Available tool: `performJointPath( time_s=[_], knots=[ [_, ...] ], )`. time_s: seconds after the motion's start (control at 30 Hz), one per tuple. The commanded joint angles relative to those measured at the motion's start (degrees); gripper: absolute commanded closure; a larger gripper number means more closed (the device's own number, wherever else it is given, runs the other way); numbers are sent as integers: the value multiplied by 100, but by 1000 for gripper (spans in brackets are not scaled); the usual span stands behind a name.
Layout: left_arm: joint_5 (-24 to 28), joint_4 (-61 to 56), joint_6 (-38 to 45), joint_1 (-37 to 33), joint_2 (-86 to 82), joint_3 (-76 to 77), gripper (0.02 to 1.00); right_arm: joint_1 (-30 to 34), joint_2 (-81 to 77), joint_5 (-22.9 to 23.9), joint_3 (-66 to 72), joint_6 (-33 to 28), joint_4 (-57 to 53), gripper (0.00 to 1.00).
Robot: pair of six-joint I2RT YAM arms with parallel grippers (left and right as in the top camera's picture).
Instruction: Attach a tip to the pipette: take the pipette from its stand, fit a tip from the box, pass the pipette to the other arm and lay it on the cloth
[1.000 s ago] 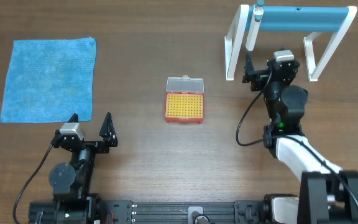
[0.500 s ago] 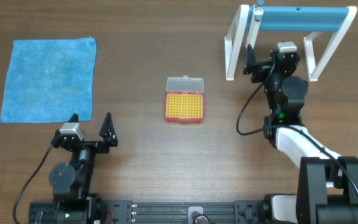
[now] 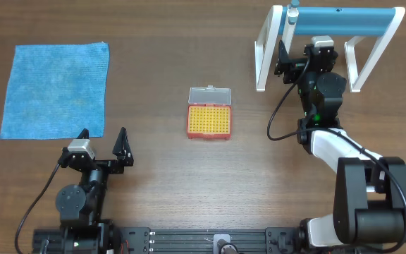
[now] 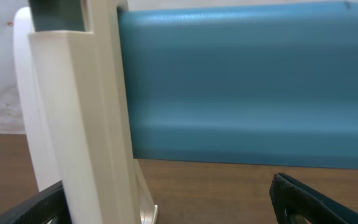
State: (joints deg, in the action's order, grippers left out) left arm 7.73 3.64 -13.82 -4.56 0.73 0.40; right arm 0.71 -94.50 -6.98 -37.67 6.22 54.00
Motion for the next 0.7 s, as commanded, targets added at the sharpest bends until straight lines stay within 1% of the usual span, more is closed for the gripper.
performJointPath(
  time_s=[0.03, 0.7],
  knots=[
    [-42, 42, -33, 13, -48, -9, 20, 24, -254, 31, -236, 83, 13, 47],
    [-42, 44, -33, 13, -48, -9, 20, 17, -627, 26, -544, 85, 9, 53]
  ],
)
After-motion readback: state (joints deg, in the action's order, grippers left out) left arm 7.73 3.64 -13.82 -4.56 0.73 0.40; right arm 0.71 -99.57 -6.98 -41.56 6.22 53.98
